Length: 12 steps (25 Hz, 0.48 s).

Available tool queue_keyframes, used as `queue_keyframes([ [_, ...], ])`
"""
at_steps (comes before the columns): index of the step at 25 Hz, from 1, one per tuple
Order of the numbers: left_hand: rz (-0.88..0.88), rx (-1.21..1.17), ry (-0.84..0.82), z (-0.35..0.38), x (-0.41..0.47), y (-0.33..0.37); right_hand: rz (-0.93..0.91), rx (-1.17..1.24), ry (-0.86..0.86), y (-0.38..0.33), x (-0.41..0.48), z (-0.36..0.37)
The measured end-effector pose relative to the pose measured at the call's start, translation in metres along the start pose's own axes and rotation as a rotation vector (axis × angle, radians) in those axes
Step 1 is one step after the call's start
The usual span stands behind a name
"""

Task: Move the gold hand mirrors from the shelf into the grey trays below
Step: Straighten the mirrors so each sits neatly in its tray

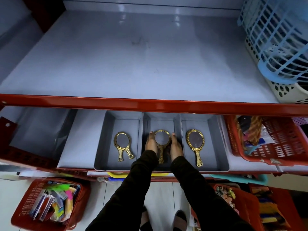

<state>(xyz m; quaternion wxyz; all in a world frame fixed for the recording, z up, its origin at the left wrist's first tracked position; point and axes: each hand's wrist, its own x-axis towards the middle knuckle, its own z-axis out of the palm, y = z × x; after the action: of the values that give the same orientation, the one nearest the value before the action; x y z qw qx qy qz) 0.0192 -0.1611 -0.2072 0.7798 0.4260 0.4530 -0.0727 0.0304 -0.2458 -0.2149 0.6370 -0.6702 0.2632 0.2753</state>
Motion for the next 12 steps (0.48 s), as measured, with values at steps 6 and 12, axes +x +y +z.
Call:
queue_keyframes([
  [6,0.114,0.125,-0.017,-0.011,-0.032,0.018,-0.05,0.024,-0.002,-0.009,-0.018,-0.004],
  [12,0.269,0.121,-0.054,-0.038,-0.052,0.046,-0.143,0.058,-0.075,-0.031,-0.047,0.013],
])
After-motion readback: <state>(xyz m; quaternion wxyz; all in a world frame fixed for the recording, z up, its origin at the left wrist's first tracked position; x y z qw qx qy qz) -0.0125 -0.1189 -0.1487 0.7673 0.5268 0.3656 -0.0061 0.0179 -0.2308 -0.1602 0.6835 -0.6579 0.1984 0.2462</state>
